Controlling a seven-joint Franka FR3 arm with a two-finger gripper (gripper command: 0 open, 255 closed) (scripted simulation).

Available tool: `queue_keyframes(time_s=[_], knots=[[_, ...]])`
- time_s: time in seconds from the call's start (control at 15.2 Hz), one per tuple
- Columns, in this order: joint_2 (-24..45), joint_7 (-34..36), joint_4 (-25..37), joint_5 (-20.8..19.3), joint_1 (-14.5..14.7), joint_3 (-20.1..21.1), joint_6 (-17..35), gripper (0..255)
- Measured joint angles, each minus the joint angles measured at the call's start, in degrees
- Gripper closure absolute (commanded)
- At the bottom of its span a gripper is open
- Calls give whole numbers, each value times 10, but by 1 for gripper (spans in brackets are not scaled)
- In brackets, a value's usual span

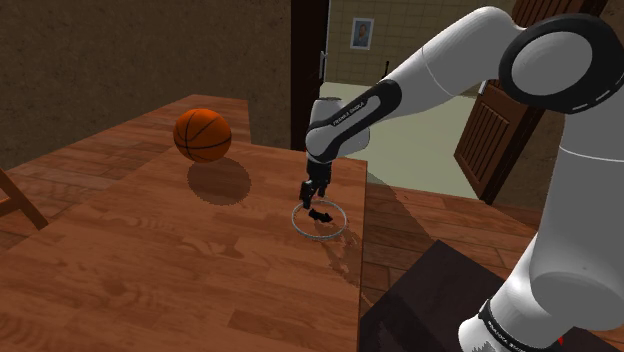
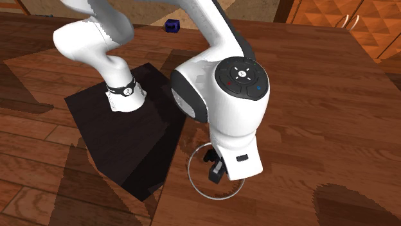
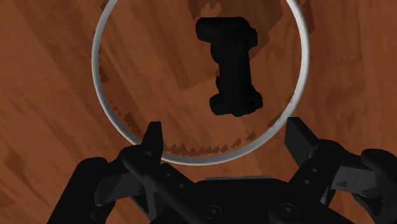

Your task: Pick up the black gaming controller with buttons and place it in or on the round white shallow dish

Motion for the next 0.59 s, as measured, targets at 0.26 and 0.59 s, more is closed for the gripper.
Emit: queue_keyframes(time_s=[0.26, 0.59], knots=[[-29, 1, 11, -3, -2, -2, -40, 0], [-31, 0, 11, -3, -3, -2, -43, 0]])
